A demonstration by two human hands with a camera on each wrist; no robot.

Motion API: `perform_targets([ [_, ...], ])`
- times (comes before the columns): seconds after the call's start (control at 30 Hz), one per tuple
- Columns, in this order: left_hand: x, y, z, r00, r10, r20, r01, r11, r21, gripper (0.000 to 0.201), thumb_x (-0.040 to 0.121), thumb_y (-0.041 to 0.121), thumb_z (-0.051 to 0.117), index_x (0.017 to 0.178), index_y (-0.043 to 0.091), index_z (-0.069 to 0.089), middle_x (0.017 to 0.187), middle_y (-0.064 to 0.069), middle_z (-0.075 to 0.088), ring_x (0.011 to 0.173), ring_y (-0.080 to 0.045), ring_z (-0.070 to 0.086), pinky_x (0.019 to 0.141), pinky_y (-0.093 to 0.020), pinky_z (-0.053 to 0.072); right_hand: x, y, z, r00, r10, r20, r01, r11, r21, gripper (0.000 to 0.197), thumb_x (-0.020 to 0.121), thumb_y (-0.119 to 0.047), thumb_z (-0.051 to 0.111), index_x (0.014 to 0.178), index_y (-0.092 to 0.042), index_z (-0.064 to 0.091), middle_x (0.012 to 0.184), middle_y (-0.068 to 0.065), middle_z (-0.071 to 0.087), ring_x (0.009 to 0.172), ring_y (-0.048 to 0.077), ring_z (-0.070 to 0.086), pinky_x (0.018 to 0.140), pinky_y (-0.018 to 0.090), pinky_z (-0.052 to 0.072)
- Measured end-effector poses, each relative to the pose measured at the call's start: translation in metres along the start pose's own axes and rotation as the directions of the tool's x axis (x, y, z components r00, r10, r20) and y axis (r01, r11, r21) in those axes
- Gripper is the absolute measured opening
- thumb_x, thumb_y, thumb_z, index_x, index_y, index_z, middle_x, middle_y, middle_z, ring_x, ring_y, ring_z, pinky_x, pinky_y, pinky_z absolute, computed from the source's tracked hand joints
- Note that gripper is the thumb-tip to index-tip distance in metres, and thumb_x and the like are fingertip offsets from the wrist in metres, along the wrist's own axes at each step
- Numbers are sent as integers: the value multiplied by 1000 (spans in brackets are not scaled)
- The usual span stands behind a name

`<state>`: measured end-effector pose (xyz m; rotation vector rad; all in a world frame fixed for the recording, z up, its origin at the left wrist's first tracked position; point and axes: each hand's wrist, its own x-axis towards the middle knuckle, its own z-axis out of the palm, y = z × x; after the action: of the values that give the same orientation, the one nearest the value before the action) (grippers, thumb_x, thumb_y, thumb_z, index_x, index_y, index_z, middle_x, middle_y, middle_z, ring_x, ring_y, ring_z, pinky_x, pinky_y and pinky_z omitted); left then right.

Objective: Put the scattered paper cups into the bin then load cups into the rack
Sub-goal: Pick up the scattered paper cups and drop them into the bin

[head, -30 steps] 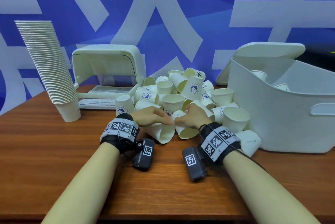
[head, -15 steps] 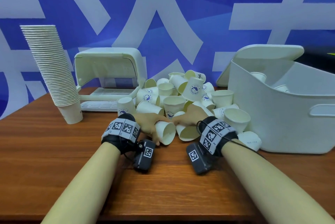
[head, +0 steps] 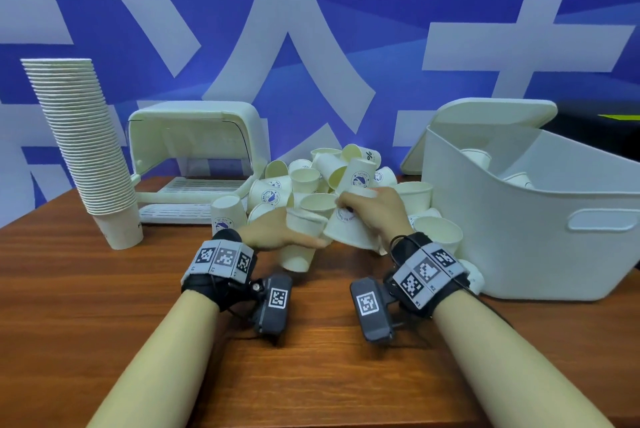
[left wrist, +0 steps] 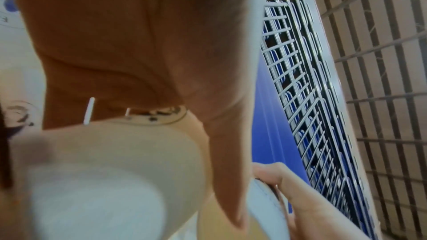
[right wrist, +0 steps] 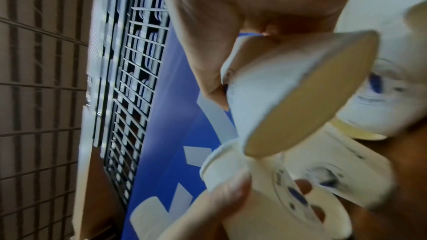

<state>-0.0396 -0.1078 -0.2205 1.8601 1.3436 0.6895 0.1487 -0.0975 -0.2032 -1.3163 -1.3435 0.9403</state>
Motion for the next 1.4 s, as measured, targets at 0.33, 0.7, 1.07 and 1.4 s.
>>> perform_targets([
  [0.33, 6, 52, -12, 938, 156, -310, -291, 841, -456, 36, 76, 40, 67, 104, 18, 67, 104, -6, 68, 95, -18, 62, 78, -32, 52, 8, -54, -27, 955, -184, -232, 223, 962, 155, 48, 79, -54, 66, 111, -19, 66, 109, -2, 69, 102, 15, 64, 95, 37, 50],
  [0.7, 46, 111, -2, 897, 113, -426, -341, 791, -508, 85, 57, 52, 70, 129, 11, 50, 113, -5, 64, 93, -14, 63, 82, -36, 54, 12, -66, -79, 929, -132, -345, 259, 900, 352, 47, 82, -38, 73, 105, 2, 61, 99, 7, 64, 82, 14, 64, 59, 20, 56],
  [1.07, 82, 171, 35, 904, 143, -403, -350, 788, -507, 91, 45, 33, 87, 125, 6, 53, 117, -8, 64, 106, -20, 64, 90, -36, 54, 21, -79, -123, 877, -161, -453, 299, 920, 252, 22, 65, -15, 76, 82, -18, 62, 84, 2, 66, 69, 16, 59, 62, 26, 48],
  [1.4, 107, 217, 95, 933, 204, -296, -309, 875, -373, 66, 79, 36, 75, 129, 9, 41, 111, 1, 61, 101, -14, 61, 85, -26, 50, 25, -59, -186, 830, -196, -522, 174, 981, -90, 68, 55, -44, 70, 111, -6, 61, 99, 5, 69, 83, 15, 68, 71, 30, 57],
])
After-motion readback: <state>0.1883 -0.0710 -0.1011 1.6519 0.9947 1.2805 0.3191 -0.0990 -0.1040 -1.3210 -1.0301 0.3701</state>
